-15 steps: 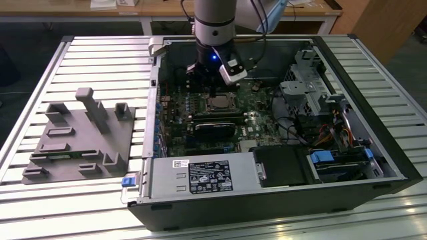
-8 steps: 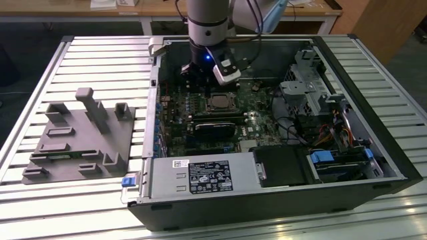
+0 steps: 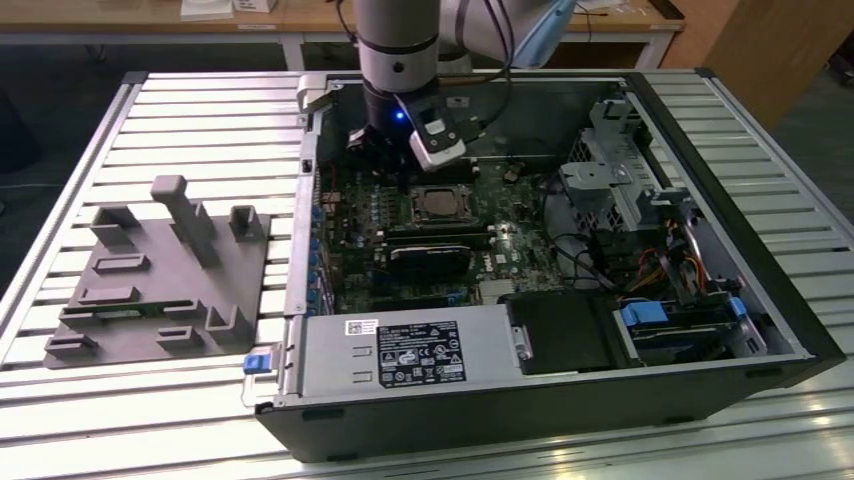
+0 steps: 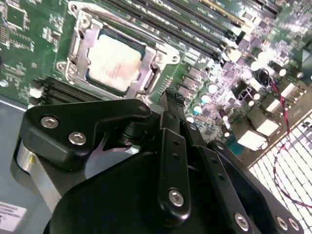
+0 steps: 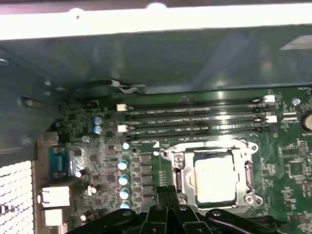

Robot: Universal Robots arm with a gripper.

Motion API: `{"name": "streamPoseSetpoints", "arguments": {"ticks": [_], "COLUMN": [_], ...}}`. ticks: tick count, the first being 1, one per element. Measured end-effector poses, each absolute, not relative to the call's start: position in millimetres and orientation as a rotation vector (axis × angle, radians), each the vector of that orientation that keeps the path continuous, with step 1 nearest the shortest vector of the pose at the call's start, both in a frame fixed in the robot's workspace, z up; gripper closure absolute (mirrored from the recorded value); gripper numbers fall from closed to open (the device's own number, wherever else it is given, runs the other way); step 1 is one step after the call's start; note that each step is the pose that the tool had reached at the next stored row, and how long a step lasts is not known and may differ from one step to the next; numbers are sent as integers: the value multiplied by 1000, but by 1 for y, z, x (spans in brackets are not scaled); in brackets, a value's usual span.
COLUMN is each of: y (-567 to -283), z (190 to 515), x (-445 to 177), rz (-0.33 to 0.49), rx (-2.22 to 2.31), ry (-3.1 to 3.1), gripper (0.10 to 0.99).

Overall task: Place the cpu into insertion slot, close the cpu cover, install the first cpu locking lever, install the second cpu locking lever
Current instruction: 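Install the first cpu locking lever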

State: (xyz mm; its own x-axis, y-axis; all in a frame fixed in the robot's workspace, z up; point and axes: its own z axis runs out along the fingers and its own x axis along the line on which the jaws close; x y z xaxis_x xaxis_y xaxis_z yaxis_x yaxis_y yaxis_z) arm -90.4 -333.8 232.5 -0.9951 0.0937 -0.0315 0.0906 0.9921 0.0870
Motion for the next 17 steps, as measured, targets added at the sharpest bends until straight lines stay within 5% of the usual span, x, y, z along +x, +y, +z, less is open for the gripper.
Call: {"name": "streamPoseSetpoints", "arguments": {"ticks": [17], "y": [-334], "z": [233], "x": [-101], "rz": [419], "rx": [147], "ry": [3083], "gripper": [980]}}
